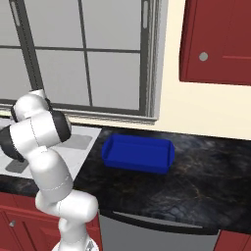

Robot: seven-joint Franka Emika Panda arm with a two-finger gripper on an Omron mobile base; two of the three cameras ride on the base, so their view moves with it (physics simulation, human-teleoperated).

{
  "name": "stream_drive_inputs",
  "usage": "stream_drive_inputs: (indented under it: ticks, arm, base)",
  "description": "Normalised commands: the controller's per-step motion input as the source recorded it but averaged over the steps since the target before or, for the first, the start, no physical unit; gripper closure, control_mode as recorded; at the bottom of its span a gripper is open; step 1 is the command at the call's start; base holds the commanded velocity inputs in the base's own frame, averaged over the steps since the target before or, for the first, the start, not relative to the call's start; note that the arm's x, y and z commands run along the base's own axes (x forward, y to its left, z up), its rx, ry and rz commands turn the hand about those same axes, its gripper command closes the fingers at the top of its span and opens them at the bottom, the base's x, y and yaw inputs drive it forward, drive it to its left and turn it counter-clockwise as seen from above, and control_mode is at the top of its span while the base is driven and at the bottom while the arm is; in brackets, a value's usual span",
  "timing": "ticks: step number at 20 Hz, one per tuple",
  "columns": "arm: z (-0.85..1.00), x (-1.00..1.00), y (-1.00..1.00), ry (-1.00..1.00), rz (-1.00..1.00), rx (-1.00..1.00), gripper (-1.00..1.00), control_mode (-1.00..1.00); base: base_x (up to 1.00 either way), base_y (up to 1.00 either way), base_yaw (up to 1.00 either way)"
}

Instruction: Pick up all produce items and place them in the sink. Turn on the sink faucet to wash them. Then turn the sink off and put them in the tray.

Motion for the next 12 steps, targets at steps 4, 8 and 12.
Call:
stream_drive_inputs:
  ticks: [4,8,12]
  arm:
    - [-0.61,0.22,-0.12,0.0,0.02,0.01,1.0,-1.0]
    - [-0.59,0.13,-0.02,0.0,0.0,0.0,1.0,-1.0]
    - [-0.5,0.17,0.0,0.0,0.0,0.0,1.0,-1.0]
  base:
    - [0.0,0.0,0.0]
    - [0.0,0.0,0.0]
    - [0.0,0.0,0.0]
